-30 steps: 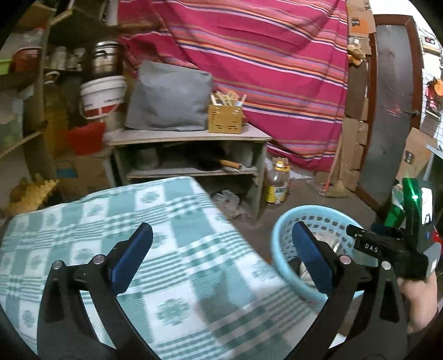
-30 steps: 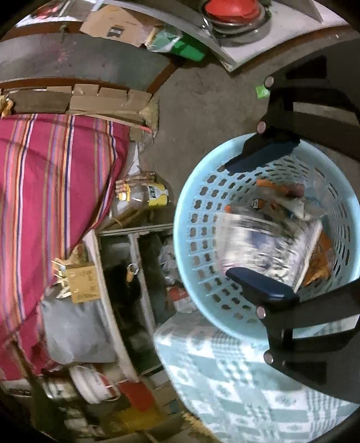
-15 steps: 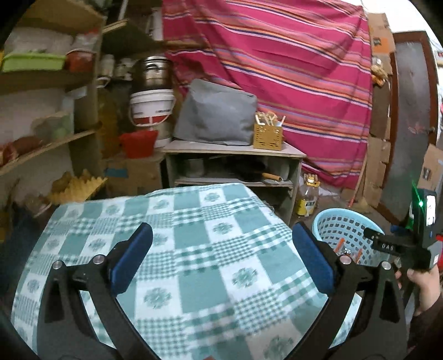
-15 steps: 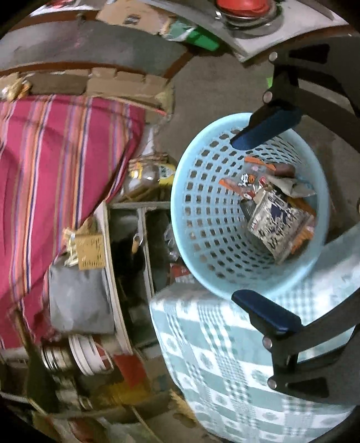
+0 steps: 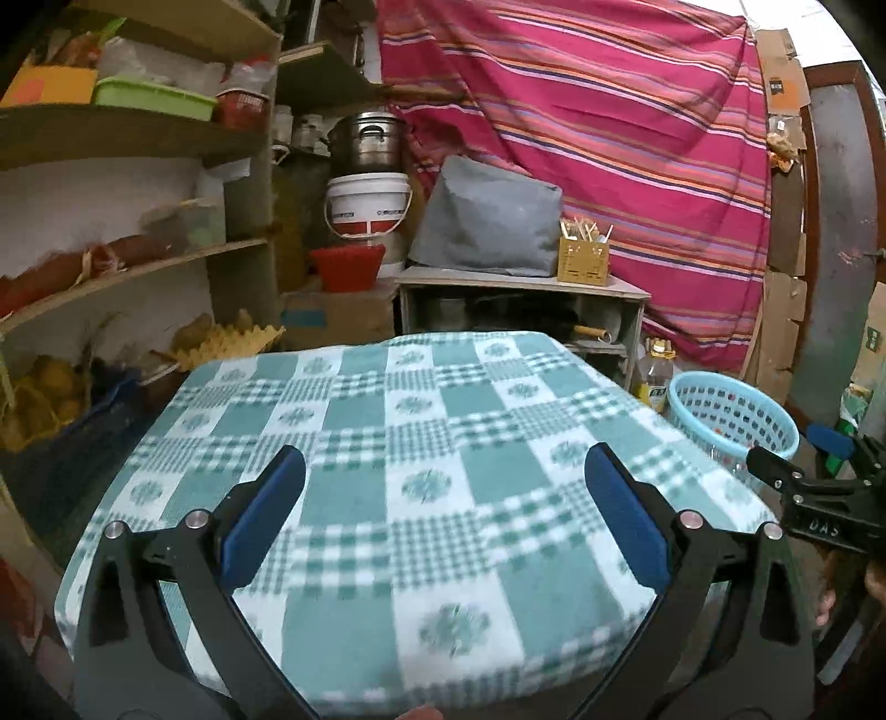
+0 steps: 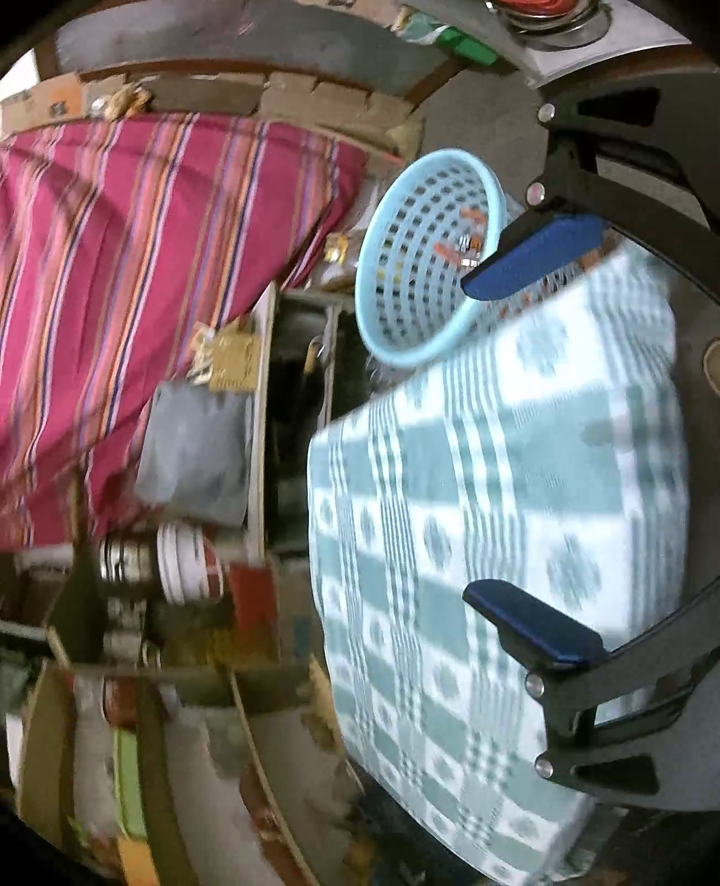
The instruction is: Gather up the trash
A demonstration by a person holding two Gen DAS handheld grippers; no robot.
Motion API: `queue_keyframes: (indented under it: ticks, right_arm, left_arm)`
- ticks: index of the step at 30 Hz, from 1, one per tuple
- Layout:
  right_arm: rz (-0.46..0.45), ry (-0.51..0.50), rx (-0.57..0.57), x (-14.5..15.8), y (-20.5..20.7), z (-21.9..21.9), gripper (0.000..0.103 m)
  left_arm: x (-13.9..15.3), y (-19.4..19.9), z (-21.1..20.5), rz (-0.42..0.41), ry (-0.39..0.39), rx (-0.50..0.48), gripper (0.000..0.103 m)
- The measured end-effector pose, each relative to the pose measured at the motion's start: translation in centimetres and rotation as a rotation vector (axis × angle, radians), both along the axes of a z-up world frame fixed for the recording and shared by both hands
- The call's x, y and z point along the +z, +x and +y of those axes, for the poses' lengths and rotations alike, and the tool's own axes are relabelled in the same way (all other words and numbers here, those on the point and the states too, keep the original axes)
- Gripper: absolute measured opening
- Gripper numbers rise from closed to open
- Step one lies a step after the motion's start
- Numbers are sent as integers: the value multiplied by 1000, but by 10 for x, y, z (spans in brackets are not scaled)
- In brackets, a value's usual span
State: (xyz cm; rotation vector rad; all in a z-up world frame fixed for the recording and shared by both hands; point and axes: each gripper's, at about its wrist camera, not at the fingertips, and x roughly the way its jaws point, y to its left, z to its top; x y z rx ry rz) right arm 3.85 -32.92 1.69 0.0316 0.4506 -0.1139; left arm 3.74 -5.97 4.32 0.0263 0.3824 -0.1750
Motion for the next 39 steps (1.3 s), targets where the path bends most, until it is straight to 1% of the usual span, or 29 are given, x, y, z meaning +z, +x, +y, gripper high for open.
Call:
queue_keyframes:
  ticks: [3, 6, 10, 14, 17, 21, 24, 27, 33, 39]
  right_arm:
    - [4, -16, 37, -3, -12, 29, 99]
    - [6, -27, 45, -9, -22, 49, 98]
    - [-2, -36, 50, -16, -35, 70, 98]
    - [-23, -41, 50, -17, -44, 79, 98]
    - [-34, -20, 56, -15, -47, 80, 98]
    - [-48, 1, 53, -14, -48, 78, 98]
    - [-52, 10, 49, -14, -47, 77, 98]
    - [-52, 19, 54, -14, -47, 78, 98]
    - [-68, 8, 55, -14, -48, 81, 98]
    - [-89, -21, 57, -11, -50, 84, 98]
  left_arm:
    - [-13, -15, 14, -5, 12, 29, 98]
    - [-27, -27, 23, -5, 39, 82, 98]
    - [-43, -35, 36, 20, 13, 115, 98]
    - [-51, -36, 42, 31, 20, 127, 98]
    - [-51, -38, 42, 29, 15, 121, 98]
    - [-49, -40, 39, 1, 31, 125, 98]
    - [-48, -40, 39, 6, 17, 113, 98]
    - [-47, -40, 39, 2, 19, 114, 98]
    - [-46, -38, 43, 15, 7, 116, 98]
    - [-44, -38, 45, 1, 23, 132, 98]
